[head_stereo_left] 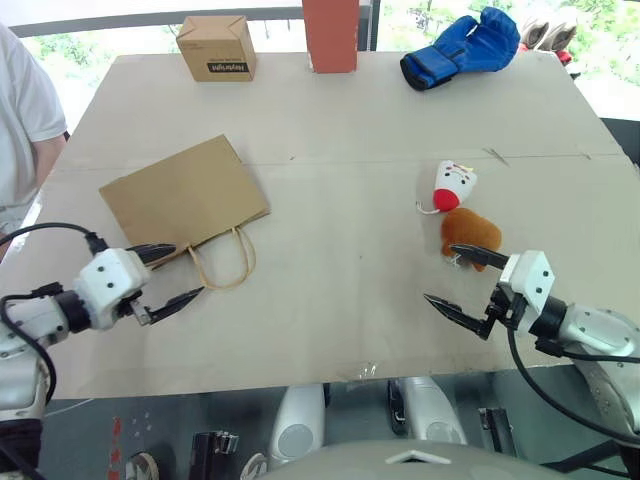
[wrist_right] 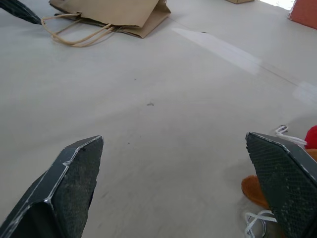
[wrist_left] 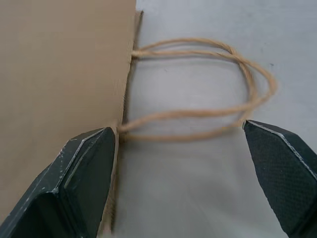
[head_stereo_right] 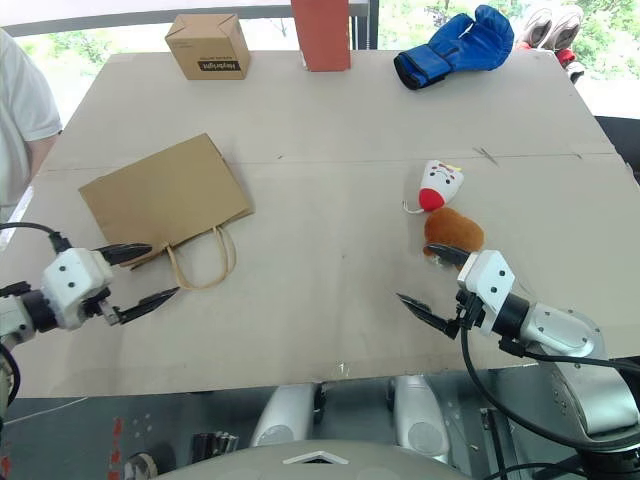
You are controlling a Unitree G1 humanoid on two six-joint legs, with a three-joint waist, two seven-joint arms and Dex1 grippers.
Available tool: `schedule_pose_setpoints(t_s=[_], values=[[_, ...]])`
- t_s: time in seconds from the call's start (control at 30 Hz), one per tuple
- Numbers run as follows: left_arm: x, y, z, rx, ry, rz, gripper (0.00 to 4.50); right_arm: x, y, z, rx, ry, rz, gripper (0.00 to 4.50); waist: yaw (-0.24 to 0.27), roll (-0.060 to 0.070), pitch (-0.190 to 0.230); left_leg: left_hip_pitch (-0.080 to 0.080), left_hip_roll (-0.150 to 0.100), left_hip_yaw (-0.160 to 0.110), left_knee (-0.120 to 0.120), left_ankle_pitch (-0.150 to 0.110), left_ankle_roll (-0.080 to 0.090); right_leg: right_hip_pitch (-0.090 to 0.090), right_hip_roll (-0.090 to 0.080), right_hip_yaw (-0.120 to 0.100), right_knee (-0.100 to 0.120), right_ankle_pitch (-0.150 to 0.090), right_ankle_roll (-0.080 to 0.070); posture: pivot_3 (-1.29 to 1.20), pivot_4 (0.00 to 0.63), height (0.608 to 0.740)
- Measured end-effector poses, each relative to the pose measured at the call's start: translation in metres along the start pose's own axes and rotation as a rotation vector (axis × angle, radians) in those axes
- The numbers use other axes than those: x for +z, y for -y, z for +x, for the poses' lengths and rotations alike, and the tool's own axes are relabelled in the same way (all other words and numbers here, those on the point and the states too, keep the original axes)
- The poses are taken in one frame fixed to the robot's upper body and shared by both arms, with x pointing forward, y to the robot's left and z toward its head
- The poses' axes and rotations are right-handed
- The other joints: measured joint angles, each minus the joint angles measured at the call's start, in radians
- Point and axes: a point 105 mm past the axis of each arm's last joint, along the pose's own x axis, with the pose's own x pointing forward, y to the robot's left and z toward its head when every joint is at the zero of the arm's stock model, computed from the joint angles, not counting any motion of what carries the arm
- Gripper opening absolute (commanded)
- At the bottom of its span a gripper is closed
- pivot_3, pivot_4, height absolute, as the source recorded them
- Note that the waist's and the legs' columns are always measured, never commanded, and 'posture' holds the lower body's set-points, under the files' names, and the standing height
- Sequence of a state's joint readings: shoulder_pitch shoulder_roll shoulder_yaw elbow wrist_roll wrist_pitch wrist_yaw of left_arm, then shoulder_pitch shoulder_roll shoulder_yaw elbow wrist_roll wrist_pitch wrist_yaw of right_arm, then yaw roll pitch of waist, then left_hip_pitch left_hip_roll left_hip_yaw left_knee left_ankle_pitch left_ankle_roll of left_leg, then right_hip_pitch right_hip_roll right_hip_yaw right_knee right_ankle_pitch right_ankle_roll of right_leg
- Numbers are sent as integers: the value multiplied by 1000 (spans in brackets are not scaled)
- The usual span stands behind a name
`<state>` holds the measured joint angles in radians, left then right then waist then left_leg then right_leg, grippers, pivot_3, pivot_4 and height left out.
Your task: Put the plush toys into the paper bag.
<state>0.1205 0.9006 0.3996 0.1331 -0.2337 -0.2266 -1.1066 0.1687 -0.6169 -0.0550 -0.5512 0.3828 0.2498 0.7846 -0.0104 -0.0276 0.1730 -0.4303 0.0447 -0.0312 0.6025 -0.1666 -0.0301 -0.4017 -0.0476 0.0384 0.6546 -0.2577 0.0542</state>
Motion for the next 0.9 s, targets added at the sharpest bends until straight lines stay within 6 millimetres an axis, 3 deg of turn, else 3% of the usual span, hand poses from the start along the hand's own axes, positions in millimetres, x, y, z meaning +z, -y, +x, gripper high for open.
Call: schedule_pose_setpoints(t_s=[0.07,0.13,0.17,0.3,0.33,0.43,0.5,0.63,0.67,0.77,0.83,0.9], values=[[3,2,6,-11,22,15,3302,-1,0,0,-10,0,0,4500,-1,0,0,0,0,1,0,0,0,0,0,0,0,0,0,0,150,740],[8,2,11,-13,51,11,2123,-1,0,-1,-14,2,-5,4500,-3,0,0,0,1,1,1,0,0,0,1,1,1,0,1,0,150,740],[10,3,13,-18,60,13,1987,-1,0,-1,-15,2,-5,4500,-3,0,0,1,1,1,1,0,0,0,1,1,1,0,1,0,150,740],[13,5,17,-34,92,-12,260,-1,1,-1,-27,-2,-12,4500,-3,0,0,1,1,1,1,0,0,0,2,1,3,-1,1,0,150,740],[18,5,20,-40,114,-24,27,-1,1,0,-31,-1,-13,4500,-1,0,0,1,1,0,2,0,0,0,2,0,3,-1,2,0,150,740],[35,0,27,-29,215,-244,27,0,2,1,-36,6,-16,4500,0,0,0,-1,1,0,6,0,0,0,2,0,5,-1,3,0,150,740],[51,1,34,-70,294,-498,27,1,2,3,-38,10,-20,4500,-3,0,0,0,2,0,8,0,0,1,2,0,6,-2,4,0,150,740],[71,12,41,-178,360,-699,27,1,1,5,-41,12,-15,4500,-5,0,0,1,2,0,8,0,0,2,2,0,7,-2,4,0,150,740],[89,13,51,-220,438,-791,27,4,0,10,-32,27,-21,4500,-2,0,0,1,2,-1,10,0,0,3,3,0,8,-2,4,0,150,740],[108,18,68,-268,514,-872,27,13,0,22,-27,59,-12,4500,-1,0,0,1,2,-2,12,0,0,4,4,-1,8,-2,4,0,150,740],[124,28,85,-329,554,-916,27,21,-2,42,-16,85,19,4500,-2,-1,0,1,2,-3,14,0,0,5,6,0,8,-1,4,0,150,740],[132,38,93,-378,565,-938,0,24,-6,59,-1,89,61,3938,-9,-1,-1,1,3,-3,13,0,0,5,8,2,8,1,2,0,150,740]])
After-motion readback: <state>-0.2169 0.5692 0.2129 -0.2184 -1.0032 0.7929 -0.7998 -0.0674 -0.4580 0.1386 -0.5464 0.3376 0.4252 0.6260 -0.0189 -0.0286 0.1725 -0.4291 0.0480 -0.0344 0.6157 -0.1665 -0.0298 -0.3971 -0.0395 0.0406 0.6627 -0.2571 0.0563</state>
